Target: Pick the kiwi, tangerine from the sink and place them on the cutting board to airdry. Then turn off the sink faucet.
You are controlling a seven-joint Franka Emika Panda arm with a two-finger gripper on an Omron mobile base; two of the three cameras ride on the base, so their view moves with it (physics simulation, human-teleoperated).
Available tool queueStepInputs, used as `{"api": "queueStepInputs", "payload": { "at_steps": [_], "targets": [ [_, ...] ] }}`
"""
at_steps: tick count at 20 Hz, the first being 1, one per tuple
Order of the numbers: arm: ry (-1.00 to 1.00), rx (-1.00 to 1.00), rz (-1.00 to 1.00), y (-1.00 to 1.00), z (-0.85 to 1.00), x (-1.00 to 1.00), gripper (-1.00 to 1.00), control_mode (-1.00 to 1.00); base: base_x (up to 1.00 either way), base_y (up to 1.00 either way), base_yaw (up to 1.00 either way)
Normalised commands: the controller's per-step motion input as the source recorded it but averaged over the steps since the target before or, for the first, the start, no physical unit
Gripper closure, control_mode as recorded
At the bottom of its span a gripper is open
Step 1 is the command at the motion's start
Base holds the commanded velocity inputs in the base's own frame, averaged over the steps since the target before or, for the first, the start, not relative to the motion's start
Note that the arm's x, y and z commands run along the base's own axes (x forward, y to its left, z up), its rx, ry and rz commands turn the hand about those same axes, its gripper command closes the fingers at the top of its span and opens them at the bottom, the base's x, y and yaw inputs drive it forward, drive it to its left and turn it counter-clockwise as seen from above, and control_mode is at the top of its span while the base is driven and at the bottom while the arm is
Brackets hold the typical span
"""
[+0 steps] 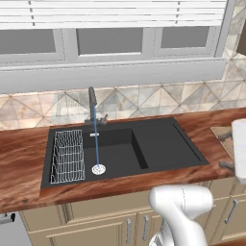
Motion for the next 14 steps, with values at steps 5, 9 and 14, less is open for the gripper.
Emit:
{"api": "queueStepInputs", "payload": {
  "at_steps": [5,9,14],
  "targets": [
    [0.00,0.04,-0.14,0.48,-0.10,0.05,-1.00,-1.00,0.00,0.00,0.00],
    [0.00,0.04,-0.07,0.18,-0.20,0.00,-1.00,-1.00,0.00,0.00,0.00],
    [0.00,0.04,-0.18,0.19,-0.27,0.08,-1.00,-1.00,0.00,0.00,0.00]
  ]
}}
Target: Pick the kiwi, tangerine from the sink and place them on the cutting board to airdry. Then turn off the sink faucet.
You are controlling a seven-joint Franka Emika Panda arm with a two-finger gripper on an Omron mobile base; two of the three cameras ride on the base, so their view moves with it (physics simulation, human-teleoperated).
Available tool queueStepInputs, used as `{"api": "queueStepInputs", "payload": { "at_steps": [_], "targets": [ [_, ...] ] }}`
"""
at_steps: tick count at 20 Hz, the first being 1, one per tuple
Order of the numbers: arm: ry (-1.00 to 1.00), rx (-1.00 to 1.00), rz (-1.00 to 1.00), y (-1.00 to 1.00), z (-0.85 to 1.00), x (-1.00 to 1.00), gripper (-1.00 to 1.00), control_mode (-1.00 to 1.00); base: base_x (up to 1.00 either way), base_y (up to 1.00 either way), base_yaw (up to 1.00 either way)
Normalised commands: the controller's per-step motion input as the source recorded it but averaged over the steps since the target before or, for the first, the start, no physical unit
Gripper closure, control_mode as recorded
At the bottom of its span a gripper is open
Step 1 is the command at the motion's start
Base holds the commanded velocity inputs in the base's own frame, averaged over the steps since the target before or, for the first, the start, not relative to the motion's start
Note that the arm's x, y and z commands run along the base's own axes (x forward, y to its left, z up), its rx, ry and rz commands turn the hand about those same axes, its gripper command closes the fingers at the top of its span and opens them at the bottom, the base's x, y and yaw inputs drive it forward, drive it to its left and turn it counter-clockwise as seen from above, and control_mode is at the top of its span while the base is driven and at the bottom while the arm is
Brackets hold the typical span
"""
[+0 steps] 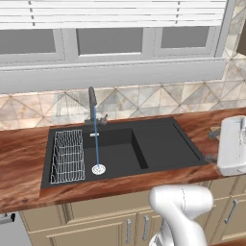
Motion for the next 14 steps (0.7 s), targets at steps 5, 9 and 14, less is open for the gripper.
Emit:
{"api": "queueStepInputs", "payload": {
  "at_steps": [5,9,14],
  "targets": [
    [0.00,0.11,-0.13,0.09,-0.40,0.06,-1.00,-1.00,0.00,0.00,0.00],
    [0.00,0.11,-0.01,0.00,-0.41,0.00,-1.00,-1.00,0.00,0.00,0.00],
    [-0.01,0.13,-0.08,0.02,-0.46,0.03,-1.00,-1.00,0.00,0.00,0.00]
  ]
}}
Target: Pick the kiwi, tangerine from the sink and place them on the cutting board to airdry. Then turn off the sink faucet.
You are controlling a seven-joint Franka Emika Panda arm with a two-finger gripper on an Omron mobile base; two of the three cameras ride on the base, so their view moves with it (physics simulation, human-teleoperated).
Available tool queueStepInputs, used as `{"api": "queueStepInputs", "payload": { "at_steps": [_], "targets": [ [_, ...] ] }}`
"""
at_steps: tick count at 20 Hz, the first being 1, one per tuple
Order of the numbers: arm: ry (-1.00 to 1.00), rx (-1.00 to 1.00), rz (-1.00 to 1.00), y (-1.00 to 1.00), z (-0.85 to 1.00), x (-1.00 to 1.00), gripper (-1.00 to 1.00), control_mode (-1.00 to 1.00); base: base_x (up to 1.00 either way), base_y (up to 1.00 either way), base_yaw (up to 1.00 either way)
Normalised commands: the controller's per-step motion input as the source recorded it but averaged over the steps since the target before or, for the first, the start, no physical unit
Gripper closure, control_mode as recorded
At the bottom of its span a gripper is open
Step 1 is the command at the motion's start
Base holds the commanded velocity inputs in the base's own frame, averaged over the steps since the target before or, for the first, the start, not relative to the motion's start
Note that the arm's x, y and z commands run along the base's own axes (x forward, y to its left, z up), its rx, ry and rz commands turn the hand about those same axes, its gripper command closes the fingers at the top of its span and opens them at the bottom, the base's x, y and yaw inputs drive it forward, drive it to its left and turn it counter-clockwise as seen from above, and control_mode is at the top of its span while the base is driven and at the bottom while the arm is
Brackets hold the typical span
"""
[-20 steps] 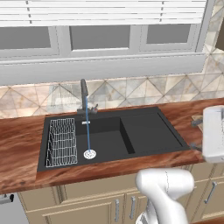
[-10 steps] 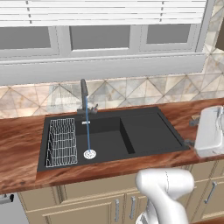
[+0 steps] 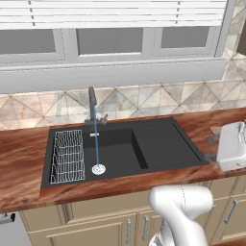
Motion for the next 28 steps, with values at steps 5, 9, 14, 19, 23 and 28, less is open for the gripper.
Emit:
{"api": "queueStepInputs", "payload": {
  "at_steps": [5,9,14,19,23,28],
  "targets": [
    [-0.05,0.15,0.00,0.16,-0.38,0.03,-1.00,-1.00,0.00,0.00,0.00],
    [-0.07,0.13,-0.02,0.43,-0.31,0.17,-1.00,-1.00,0.00,0.00,0.00],
    [-0.12,0.12,-0.01,0.51,-0.20,0.09,-1.00,-1.00,0.00,0.00,0.00],
    [-0.21,0.06,0.00,0.45,-0.05,-0.02,-1.00,-1.00,0.00,0.00,0.00],
    [-0.22,0.04,-0.05,0.38,-0.01,-0.02,-1.00,-1.00,0.00,0.00,0.00],
    [-0.19,0.03,-0.01,0.22,-0.25,0.00,-1.00,-1.00,0.00,0.00,0.00]
  ]
}}
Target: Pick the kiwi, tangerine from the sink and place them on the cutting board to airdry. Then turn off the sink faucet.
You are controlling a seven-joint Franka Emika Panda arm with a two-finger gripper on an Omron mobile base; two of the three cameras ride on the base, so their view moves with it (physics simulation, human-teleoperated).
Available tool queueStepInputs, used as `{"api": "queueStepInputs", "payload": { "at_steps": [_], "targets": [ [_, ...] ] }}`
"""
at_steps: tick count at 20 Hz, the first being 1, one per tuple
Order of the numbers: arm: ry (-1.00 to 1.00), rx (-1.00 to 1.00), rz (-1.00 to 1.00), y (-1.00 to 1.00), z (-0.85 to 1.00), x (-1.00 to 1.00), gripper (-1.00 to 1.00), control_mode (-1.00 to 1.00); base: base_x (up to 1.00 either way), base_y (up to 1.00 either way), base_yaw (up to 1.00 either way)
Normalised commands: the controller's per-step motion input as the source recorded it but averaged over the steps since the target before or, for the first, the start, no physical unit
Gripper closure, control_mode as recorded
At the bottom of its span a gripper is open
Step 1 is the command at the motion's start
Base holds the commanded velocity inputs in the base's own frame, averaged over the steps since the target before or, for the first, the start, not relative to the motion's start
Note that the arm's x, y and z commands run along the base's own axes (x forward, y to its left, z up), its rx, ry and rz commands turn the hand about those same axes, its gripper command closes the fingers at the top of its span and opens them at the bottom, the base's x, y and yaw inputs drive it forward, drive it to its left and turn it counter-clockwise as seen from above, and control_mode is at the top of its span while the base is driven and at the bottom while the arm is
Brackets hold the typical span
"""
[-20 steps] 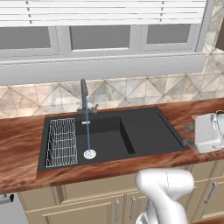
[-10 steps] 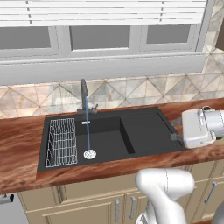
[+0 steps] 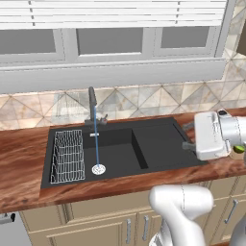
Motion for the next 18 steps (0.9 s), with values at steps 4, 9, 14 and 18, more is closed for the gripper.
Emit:
{"api": "queueStepInputs", "payload": {
  "at_steps": [4,9,14,18],
  "targets": [
    [-0.18,0.00,0.00,0.11,-0.20,0.00,-1.00,-1.00,0.00,0.00,0.00],
    [-0.12,0.00,0.00,0.06,-0.35,0.00,-1.00,-1.00,0.00,0.00,0.00],
    [-0.08,0.00,0.00,0.29,-0.37,0.07,-1.00,-1.00,0.00,0.00,0.00],
    [-0.05,0.00,-0.02,0.33,-0.34,0.13,-1.00,-1.00,0.00,0.00,0.00]
  ]
}}
